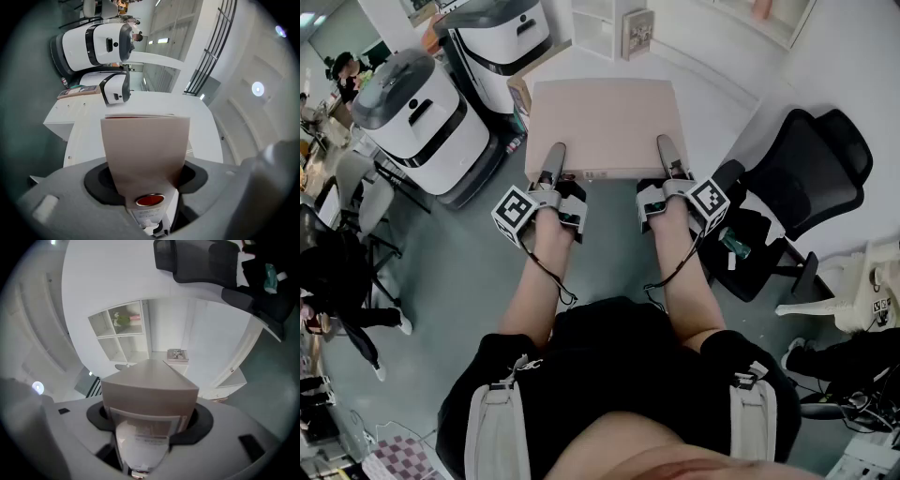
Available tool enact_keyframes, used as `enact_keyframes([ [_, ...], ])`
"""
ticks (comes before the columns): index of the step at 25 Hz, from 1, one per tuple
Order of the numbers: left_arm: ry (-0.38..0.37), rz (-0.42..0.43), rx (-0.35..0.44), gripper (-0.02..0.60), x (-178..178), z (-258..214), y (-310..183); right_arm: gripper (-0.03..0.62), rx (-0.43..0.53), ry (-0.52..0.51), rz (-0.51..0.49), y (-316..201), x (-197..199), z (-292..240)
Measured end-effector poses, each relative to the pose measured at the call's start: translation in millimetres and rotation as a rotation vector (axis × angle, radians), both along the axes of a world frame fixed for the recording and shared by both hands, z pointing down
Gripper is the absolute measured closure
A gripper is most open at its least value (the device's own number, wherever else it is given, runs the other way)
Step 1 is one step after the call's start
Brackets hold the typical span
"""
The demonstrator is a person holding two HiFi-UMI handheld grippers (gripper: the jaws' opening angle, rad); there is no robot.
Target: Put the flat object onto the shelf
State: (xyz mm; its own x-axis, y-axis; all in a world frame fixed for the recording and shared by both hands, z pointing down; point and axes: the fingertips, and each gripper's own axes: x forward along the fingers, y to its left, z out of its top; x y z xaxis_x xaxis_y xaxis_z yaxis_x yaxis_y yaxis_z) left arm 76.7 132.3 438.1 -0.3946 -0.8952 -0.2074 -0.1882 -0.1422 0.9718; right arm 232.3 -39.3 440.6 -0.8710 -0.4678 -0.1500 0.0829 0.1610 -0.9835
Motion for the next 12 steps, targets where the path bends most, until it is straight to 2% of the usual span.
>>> enact_keyframes([
  [12, -0.014, 0.005, -0.019, 0.299, -11, 5, 20, 0.306, -0.027, -0.019, 0.010, 18, -12, 10],
])
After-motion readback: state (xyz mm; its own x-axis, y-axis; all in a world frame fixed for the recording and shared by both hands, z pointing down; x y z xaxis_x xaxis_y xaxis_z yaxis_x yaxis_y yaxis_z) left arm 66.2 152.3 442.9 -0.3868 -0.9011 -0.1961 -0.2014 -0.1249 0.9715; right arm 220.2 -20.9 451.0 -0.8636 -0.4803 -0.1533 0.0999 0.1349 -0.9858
